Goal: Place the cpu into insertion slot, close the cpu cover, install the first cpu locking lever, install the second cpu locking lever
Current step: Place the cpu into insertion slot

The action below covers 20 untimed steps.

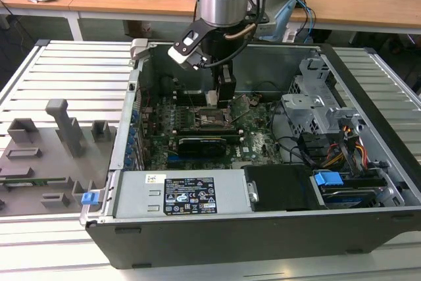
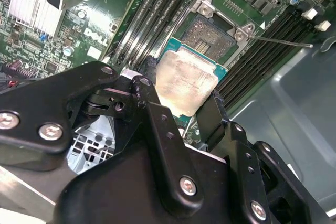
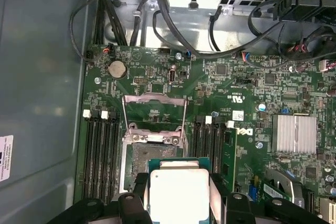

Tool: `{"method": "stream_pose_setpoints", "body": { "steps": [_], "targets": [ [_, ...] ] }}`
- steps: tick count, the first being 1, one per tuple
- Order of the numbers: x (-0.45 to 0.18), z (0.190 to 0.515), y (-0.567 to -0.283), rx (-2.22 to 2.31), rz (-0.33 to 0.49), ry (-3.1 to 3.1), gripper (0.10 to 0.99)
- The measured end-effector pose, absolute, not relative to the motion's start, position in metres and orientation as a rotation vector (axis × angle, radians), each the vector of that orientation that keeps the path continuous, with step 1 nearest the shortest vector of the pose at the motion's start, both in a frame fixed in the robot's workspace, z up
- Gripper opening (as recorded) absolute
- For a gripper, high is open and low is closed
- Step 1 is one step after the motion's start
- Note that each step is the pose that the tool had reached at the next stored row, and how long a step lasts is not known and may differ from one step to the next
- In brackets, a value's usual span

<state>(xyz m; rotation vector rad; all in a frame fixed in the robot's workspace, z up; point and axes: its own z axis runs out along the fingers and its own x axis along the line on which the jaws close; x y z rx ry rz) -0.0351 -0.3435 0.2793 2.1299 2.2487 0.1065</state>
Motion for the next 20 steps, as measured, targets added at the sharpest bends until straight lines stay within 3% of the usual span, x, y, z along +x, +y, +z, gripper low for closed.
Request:
{"method": "stream_pose_setpoints", "body": {
  "steps": [20],
  "targets": [
    [-0.036,0.265,-0.344,2.134,0.106,2.245,0.541]
  ]
}}
